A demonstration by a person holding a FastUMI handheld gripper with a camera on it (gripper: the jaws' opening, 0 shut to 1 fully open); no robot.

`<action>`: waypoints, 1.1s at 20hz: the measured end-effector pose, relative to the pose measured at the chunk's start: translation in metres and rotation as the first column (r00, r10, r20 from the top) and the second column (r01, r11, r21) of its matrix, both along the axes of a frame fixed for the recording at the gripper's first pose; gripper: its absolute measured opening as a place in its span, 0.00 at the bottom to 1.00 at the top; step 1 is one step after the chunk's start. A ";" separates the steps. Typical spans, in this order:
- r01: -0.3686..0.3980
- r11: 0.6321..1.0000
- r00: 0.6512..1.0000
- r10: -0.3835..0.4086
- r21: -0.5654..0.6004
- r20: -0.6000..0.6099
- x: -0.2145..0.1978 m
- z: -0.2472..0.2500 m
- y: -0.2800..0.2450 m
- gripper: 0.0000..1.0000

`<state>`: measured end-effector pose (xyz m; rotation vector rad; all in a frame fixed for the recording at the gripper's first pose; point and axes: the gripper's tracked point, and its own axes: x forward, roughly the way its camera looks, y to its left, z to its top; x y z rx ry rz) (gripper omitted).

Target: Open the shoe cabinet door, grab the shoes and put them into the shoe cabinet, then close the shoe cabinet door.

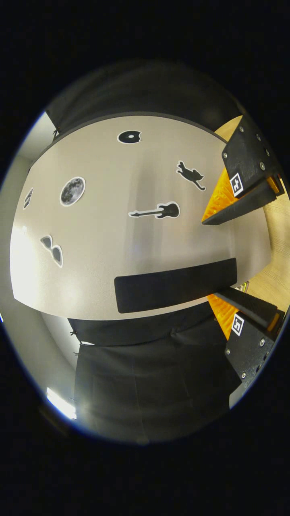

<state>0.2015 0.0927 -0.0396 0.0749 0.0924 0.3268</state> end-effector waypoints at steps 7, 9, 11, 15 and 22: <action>0.070 0.997 0.997 -0.069 -0.016 0.033 0.009 -0.003 0.005 0.90; 0.100 0.994 0.994 -0.098 -0.043 0.043 0.012 -0.005 0.005 0.90; 0.121 0.992 0.992 -0.119 -0.041 0.045 0.012 -0.006 0.006 0.91; 0.146 0.989 0.988 -0.144 -0.035 0.055 0.015 -0.005 0.006 0.91; 0.184 0.982 0.981 -0.181 -0.039 0.065 0.017 -0.005 0.007 0.92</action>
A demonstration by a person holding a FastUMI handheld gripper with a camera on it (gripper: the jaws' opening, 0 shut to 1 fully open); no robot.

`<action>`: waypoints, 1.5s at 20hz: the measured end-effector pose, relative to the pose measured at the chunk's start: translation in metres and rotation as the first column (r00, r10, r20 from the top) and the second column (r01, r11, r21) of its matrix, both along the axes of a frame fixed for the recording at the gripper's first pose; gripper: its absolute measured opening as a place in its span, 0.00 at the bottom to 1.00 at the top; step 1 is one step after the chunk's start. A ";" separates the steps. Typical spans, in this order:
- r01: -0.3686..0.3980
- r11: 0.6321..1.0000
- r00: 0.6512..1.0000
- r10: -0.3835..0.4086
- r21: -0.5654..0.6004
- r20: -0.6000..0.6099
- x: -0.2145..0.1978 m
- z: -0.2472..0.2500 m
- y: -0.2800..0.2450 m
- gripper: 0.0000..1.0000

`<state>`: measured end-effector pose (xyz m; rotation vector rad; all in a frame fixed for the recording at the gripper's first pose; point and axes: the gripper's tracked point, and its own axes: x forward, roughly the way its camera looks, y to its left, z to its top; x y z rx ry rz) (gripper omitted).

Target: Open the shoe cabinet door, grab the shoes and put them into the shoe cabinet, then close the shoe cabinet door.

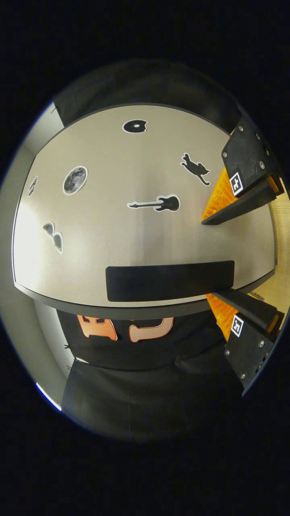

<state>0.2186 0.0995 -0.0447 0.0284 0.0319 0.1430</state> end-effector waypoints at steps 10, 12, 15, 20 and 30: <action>-0.005 1.000 1.000 0.005 0.010 -0.009 -0.014 0.003 0.001 0.91; -0.009 1.000 1.000 0.009 0.006 -0.003 -0.030 0.006 0.000 0.91; -0.009 1.000 1.000 0.009 -0.009 -0.004 -0.064 0.008 -0.008 0.92; 0.013 1.000 1.000 -0.014 -0.022 -0.010 -0.132 0.013 -0.033 0.92; 0.113 0.993 0.994 -0.113 -0.025 0.004 -0.235 0.032 -0.095 0.92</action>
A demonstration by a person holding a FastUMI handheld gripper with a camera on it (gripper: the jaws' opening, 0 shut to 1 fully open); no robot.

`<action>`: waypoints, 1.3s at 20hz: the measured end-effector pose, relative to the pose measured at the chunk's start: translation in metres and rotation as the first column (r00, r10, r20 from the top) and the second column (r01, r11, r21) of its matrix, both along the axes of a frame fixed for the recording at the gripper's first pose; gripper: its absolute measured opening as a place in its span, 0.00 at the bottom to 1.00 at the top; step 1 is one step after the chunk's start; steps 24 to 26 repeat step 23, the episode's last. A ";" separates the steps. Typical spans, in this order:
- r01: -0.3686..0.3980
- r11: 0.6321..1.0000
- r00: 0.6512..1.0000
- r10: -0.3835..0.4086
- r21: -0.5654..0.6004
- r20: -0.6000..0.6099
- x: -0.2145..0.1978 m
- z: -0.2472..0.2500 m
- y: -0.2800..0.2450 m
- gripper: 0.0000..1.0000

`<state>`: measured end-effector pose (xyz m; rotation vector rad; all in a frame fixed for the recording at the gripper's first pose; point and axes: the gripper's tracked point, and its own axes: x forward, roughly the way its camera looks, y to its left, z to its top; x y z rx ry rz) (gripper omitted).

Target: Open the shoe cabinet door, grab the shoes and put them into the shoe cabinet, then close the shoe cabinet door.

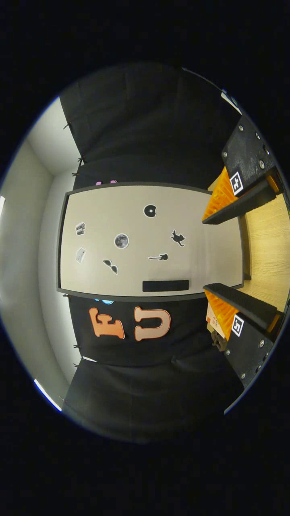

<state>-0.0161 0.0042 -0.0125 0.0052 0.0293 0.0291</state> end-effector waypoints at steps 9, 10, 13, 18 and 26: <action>0.071 0.997 0.997 -0.071 0.025 0.025 -0.055 0.015 -0.042 0.92; 0.078 0.997 0.996 -0.079 0.020 0.030 -0.058 0.016 -0.046 0.92; 0.081 0.997 0.996 -0.082 0.014 0.029 -0.063 0.018 -0.047 0.92; 0.071 0.997 0.997 -0.071 0.006 0.026 -0.066 0.018 -0.045 0.92; 0.067 0.998 0.997 -0.067 0.004 0.026 -0.065 0.019 -0.044 0.92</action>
